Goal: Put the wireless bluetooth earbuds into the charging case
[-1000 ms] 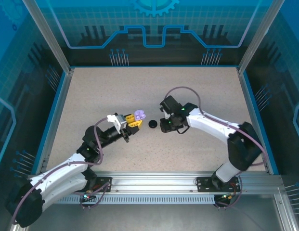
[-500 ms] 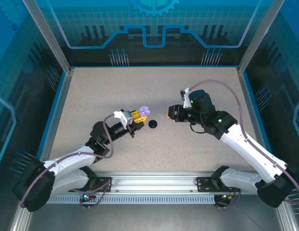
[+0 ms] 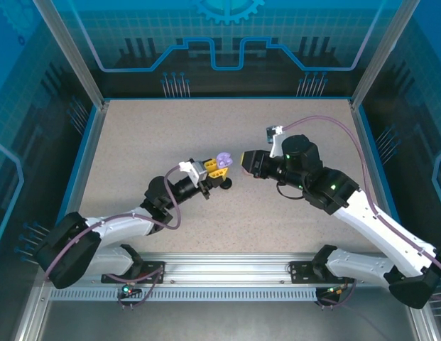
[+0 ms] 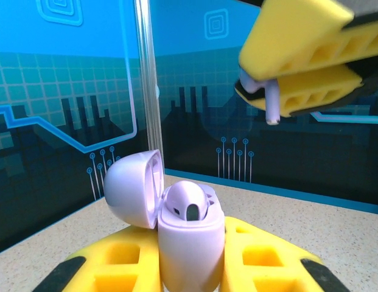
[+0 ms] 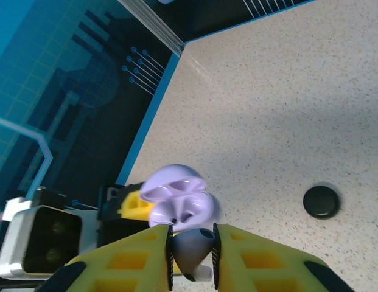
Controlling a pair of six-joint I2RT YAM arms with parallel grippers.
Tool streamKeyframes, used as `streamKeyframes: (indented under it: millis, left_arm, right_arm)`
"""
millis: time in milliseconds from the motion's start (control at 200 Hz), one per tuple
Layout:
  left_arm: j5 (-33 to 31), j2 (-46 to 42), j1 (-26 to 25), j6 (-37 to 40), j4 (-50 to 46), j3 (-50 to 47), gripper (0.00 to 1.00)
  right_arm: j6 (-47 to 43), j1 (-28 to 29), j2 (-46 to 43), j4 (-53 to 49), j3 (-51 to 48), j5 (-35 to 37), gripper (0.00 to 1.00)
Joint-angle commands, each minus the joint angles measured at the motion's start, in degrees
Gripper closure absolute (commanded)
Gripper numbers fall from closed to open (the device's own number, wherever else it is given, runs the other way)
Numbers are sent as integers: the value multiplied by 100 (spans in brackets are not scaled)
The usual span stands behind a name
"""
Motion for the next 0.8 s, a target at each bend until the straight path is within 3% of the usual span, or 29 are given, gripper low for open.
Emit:
streamKeyframes:
  millis: [0,795]
  left_arm:
    - [-119,135,-108,122,523,214,100]
    - [-184,377,-246,25,696,311,100]
  right_arm:
    - [-108,218,164,210,263,523,76]
    - [-552,600,749,333,469,1011,76]
